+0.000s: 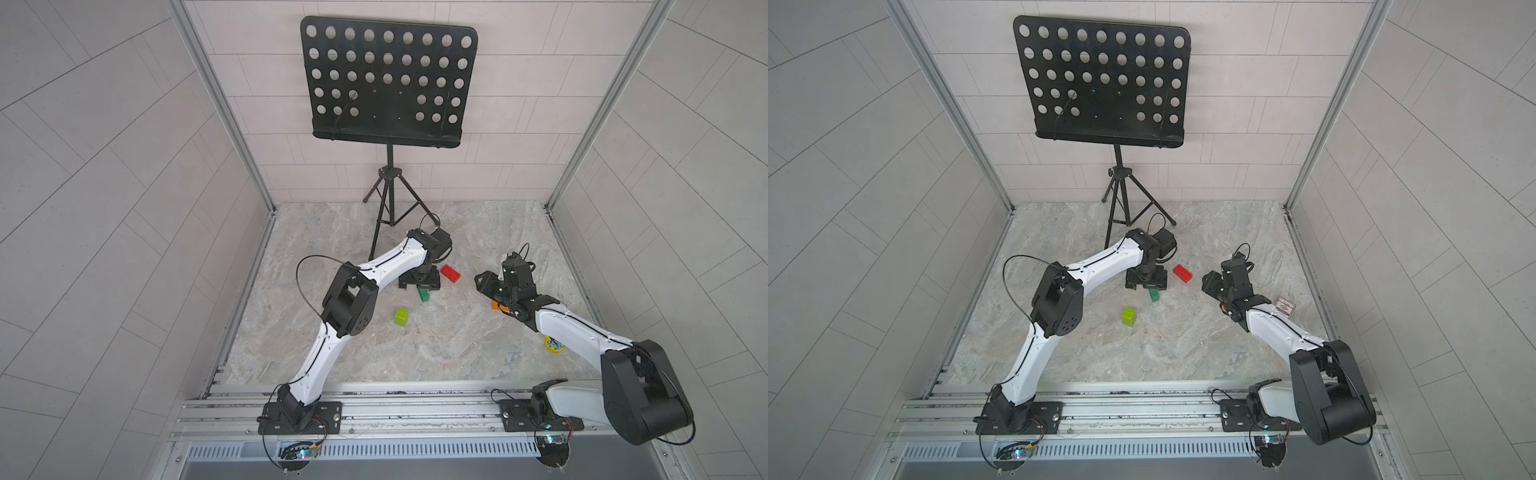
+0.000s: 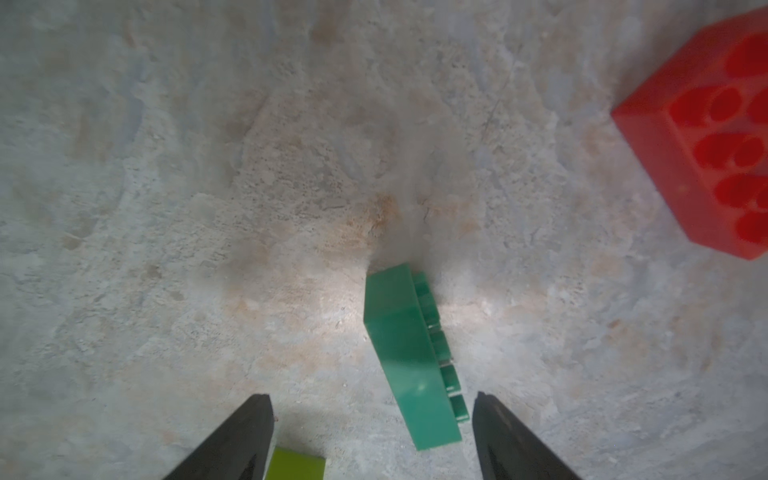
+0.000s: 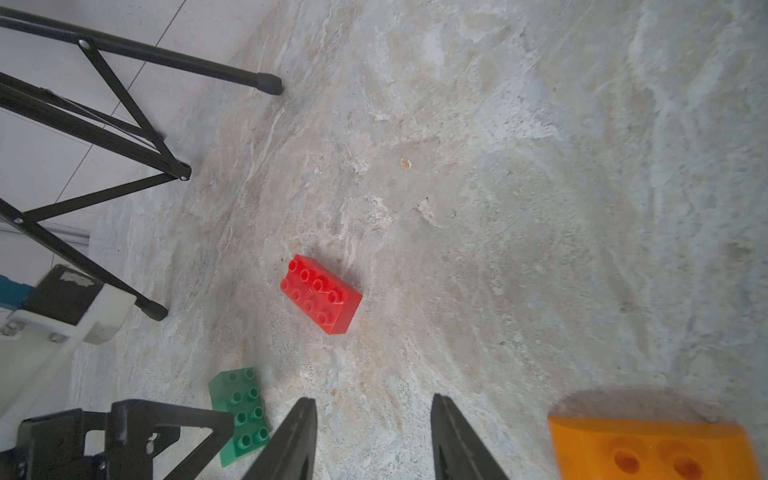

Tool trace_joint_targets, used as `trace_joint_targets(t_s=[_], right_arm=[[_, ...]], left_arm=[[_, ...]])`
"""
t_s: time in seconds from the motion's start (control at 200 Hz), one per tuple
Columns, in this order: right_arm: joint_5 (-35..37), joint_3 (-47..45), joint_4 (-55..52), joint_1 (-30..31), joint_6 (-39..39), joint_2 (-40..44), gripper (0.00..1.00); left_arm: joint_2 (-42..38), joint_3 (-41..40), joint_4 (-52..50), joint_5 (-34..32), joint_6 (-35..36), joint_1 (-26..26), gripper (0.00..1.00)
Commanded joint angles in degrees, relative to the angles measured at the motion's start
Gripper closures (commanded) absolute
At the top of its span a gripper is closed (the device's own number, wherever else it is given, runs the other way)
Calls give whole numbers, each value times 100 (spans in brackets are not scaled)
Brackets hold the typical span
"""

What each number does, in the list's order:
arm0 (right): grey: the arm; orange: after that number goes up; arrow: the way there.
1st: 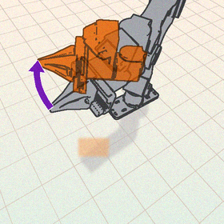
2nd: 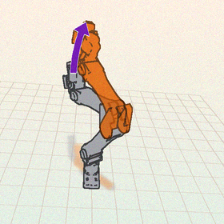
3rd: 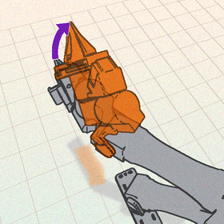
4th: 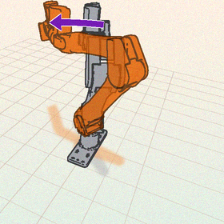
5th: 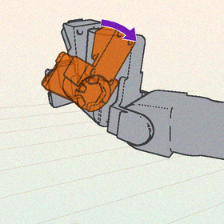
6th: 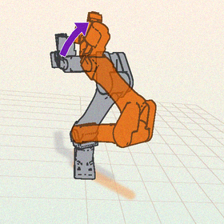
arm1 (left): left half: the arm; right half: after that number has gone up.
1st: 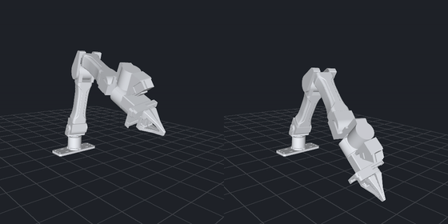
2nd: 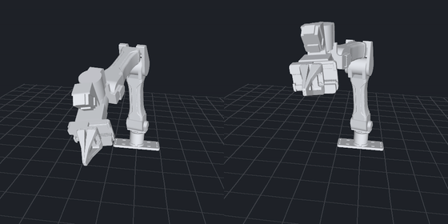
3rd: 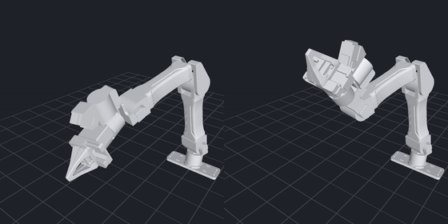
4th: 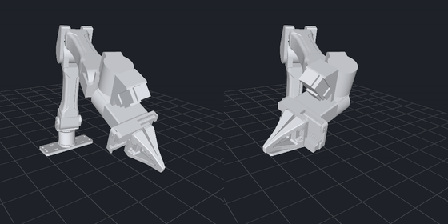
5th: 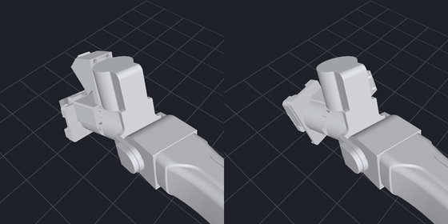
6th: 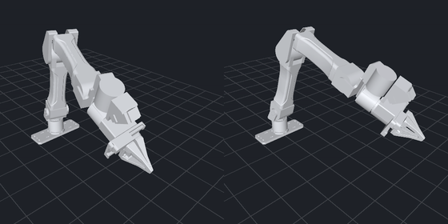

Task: Assemble an ice cream with lego
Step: Pick up the lego brick from the center of the board.

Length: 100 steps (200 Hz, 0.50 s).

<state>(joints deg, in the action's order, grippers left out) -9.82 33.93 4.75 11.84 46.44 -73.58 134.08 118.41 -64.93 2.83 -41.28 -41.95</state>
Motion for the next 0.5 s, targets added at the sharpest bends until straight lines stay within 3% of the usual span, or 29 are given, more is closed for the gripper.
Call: trace_joint_targets(t_s=[0.0, 0.22, 0.496], right_arm=[[34, 15, 98, -23, -4, -76, 51], [-8, 35, 106, -19, -38, -95, 51], [-111, 138, 57, -15, -112, -198, 51]], left_arm=[[139, 186, 128, 277, -269, 86, 18], [451, 376, 142, 429, -332, 186, 27], [557, 358, 383, 814, -329, 297, 59]])
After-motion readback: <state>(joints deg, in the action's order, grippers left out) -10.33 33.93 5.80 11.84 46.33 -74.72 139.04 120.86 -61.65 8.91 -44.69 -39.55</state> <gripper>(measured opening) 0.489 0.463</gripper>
